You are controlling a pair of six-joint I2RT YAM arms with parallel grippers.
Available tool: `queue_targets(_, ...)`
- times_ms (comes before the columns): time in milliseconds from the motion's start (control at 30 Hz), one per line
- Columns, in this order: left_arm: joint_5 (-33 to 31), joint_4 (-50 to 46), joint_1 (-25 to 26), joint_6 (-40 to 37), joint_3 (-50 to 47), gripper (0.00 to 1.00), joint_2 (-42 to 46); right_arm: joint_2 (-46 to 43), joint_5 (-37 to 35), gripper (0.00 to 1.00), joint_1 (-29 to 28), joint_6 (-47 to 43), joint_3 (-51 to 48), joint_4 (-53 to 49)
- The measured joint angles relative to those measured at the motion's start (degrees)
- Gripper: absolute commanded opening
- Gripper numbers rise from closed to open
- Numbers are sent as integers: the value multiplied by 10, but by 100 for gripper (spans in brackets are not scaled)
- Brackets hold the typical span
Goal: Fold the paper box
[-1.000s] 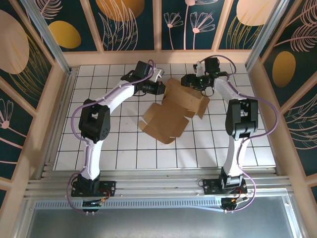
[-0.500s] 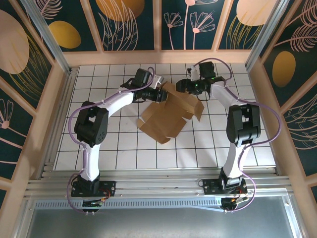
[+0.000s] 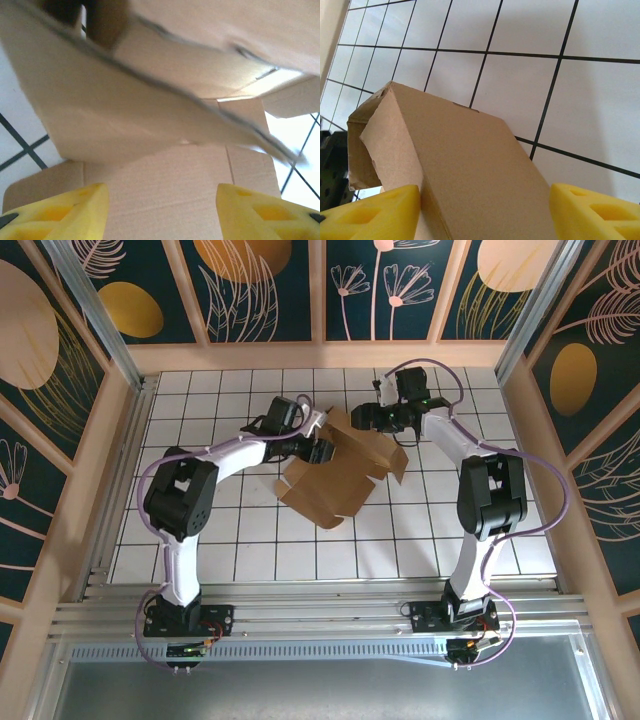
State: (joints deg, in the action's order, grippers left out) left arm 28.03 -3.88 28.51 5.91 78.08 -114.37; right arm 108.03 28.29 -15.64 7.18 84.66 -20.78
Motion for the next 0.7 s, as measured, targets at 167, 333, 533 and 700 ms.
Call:
queue_targets(167,0,30,0,-19,-60,67,88,0,-1,69,0,0,0,0)
queue_targets(333,-18,49,0,-61,-99,64,173,0,-2,69,0,0,0,0)
queue_targets(533,-105,49,-7,-153,-82,65,168,0,-2,69,0,0,0,0)
queue_targets(700,-110,43,-19,-227,-39,66,80,0,0,69,0,0,2,-2)
